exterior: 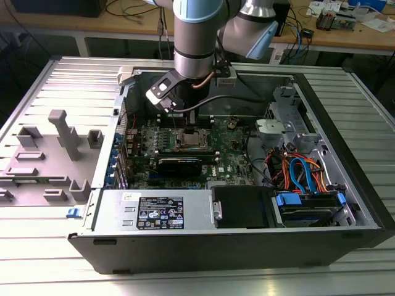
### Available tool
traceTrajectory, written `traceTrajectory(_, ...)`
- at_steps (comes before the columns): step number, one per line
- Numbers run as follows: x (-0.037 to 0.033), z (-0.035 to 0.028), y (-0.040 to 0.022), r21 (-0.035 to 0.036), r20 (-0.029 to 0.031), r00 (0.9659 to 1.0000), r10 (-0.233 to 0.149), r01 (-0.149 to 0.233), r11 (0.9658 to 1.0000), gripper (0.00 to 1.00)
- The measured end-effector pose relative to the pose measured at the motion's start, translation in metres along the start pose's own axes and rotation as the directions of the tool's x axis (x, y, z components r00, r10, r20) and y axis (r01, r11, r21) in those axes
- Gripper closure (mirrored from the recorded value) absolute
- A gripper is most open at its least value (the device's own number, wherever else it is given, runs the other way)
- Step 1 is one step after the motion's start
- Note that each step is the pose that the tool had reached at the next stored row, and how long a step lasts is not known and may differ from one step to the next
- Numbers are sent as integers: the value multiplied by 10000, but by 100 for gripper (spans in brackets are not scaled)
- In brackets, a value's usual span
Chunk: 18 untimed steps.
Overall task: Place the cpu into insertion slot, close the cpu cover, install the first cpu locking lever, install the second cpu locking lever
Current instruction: 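Close the cpu cover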
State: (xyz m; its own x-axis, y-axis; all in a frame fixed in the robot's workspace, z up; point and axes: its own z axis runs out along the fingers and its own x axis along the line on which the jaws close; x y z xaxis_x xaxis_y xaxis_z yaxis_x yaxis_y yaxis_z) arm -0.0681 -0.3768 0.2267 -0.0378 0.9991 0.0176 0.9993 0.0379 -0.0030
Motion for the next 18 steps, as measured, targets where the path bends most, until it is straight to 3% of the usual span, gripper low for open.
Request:
traceTrajectory(6,1,3,-27,-1,-3,10000,0,0,10000,89)
traceTrajectory(12,3,39,-124,0,-16,10000,0,0,10000,89)
traceTrajectory(18,2,127,-151,-1,-26,10000,0,0,10000,89)
